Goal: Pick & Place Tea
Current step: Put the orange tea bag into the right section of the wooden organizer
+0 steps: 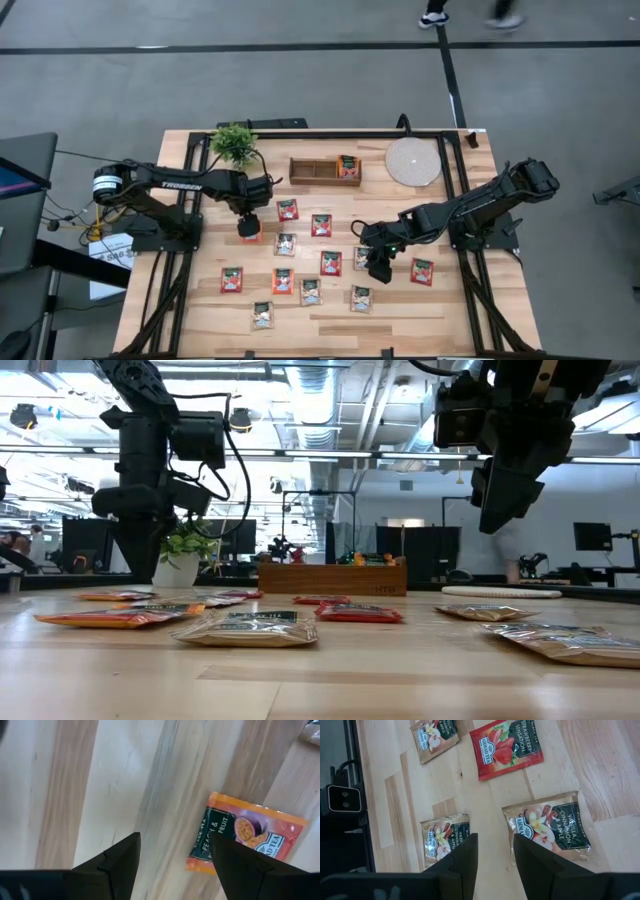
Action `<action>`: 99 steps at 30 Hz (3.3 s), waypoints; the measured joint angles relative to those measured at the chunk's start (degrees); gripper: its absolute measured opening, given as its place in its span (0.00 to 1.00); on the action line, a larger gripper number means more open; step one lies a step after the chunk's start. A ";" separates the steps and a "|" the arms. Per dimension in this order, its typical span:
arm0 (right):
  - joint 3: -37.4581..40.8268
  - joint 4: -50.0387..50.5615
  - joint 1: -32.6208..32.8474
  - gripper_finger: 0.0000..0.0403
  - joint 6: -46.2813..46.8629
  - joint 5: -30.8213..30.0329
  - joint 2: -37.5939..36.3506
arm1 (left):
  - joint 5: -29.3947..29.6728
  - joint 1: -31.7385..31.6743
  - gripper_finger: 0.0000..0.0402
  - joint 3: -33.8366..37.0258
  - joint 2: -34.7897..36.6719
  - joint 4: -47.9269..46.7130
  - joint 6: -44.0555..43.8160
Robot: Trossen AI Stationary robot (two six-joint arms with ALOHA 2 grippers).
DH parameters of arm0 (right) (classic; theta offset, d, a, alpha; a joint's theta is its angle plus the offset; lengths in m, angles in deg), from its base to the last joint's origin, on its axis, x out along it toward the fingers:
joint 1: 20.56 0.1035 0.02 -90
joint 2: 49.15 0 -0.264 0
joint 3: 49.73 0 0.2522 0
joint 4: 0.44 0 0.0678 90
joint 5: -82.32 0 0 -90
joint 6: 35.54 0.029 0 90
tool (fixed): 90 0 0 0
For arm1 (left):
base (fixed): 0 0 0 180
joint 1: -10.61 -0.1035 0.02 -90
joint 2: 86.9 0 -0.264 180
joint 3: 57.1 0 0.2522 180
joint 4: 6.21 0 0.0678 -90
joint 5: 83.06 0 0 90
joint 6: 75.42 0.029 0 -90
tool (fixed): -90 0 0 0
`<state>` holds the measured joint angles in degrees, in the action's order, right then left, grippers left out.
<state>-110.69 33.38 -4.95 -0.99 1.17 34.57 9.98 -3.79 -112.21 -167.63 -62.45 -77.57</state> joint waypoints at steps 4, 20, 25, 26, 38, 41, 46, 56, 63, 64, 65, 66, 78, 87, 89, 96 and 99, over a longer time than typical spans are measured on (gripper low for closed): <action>0.00 -0.03 0.00 0.29 0.00 0.00 0.00 | 0.25 0.00 0.57 0.01 -1.21 1.99 0.19; -0.02 -1.37 0.00 0.29 0.35 0.02 0.00 | -2.79 0.00 0.57 -0.17 -7.96 3.12 -0.83; -0.02 -1.36 0.00 0.29 0.09 0.00 0.00 | -2.86 -0.02 0.51 -0.12 -8.00 3.19 -2.08; -0.02 -1.36 0.00 0.29 0.09 0.01 0.00 | -3.02 -0.02 0.50 -0.11 -8.02 3.17 -2.25; -0.02 -1.34 0.00 0.29 -0.04 -0.02 0.00 | -3.64 -0.07 0.29 -0.06 -8.07 3.37 -5.01; -0.02 -1.33 0.00 0.29 -0.04 -0.01 0.00 | -3.69 -0.07 0.22 -0.04 -8.04 3.42 -5.21; -0.02 -1.34 0.00 0.29 -0.04 -0.02 0.00 | -3.75 -0.07 0.09 -0.04 -8.02 3.50 -6.06; -0.02 -1.34 0.00 0.29 -0.04 -0.04 0.00 | -8.34 0.25 0.00 0.33 -3.40 3.89 -7.68; -0.02 -1.43 -0.02 0.29 -0.04 -0.09 0.00 | -8.39 0.13 0.00 0.24 -0.44 3.57 -9.25; -0.02 -1.45 0.00 0.29 -0.04 -0.09 0.00 | -8.28 0.10 0.00 0.23 -0.15 3.55 -9.30; -0.02 -1.47 0.00 0.29 -0.04 -0.09 0.00 | -8.03 0.09 0.00 0.22 0.23 3.41 -9.36; -0.02 -1.47 -0.02 0.29 -0.04 -0.07 0.00 | -7.86 0.04 0.00 0.20 0.57 3.26 -9.51; -0.02 -1.73 -0.02 0.29 -0.28 -0.09 0.00 | 1.81 0.20 0.00 -11.80 3.68 -11.22 -8.08; -0.02 -2.19 -0.02 0.29 -0.57 -1.54 0.00 | 10.36 1.01 0.00 -30.11 2.91 -11.77 0.09; -0.02 -2.50 -0.02 0.29 -0.57 -2.17 0.00 | 11.74 1.01 0.00 -33.29 2.33 -11.76 1.79; -0.02 -10.17 -1.86 0.29 -1.05 -8.72 0.00 | 12.28 2.12 0.00 -37.98 0.90 -9.90 4.24; -0.02 -15.66 -4.53 0.29 -2.51 -11.25 0.00 | 12.26 3.66 0.00 -37.98 0.90 -9.66 4.28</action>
<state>-110.71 17.73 -9.48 -3.51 -10.09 34.57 22.24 -0.12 -150.19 -166.73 -72.11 -73.29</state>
